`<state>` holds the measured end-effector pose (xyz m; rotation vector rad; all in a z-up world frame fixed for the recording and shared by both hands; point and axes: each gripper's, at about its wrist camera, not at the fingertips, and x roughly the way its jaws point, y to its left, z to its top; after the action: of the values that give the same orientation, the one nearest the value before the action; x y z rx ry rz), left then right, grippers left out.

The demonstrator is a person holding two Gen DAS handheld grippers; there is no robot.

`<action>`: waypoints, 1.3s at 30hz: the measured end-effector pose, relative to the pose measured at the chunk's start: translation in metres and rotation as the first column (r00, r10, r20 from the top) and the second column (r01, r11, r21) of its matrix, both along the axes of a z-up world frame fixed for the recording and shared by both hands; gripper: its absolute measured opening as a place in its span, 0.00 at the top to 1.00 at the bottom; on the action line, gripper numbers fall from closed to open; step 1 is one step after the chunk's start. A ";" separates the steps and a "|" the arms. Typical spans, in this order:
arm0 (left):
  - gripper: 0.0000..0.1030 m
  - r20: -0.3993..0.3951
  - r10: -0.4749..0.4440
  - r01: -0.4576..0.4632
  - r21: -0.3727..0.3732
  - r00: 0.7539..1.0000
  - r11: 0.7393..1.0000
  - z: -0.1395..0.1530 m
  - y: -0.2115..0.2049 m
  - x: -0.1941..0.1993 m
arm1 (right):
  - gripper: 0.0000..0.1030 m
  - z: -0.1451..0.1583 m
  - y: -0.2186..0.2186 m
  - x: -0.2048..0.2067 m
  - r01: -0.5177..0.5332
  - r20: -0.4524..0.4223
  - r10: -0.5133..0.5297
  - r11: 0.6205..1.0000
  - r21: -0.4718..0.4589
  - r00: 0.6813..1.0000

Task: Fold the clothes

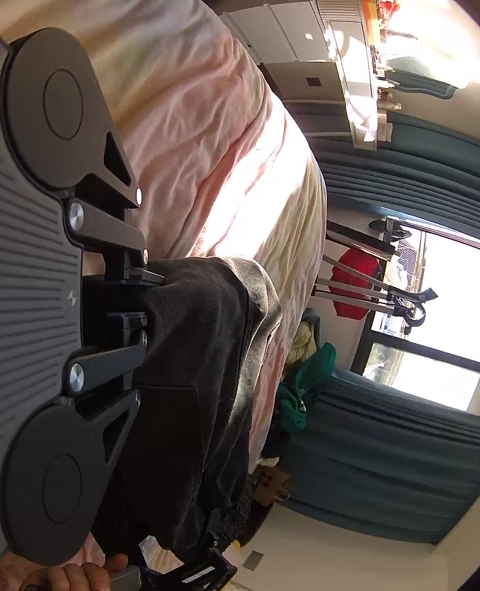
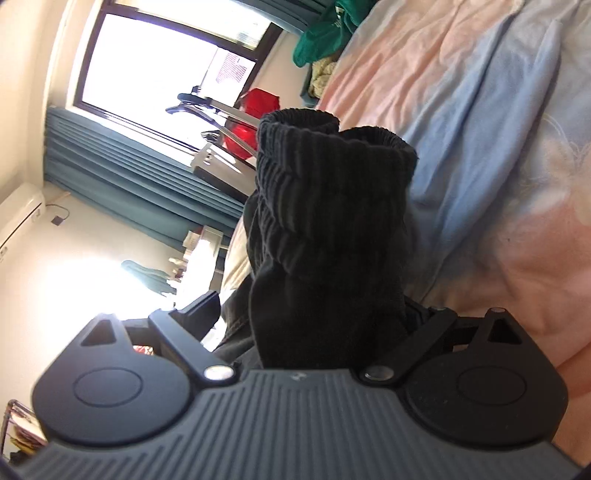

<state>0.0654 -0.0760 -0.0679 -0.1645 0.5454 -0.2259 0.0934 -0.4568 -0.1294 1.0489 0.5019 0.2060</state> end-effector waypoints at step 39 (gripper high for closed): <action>0.34 -0.064 -0.055 0.026 -0.384 0.996 0.923 -0.047 0.003 0.076 | 0.44 -0.018 0.032 0.007 0.134 -0.082 -0.162 0.952 -0.276 0.983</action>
<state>0.1417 -0.0729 -0.1151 -0.5450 0.5741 -0.3673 0.1005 -0.4246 -0.1478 0.8286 0.5266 -0.0506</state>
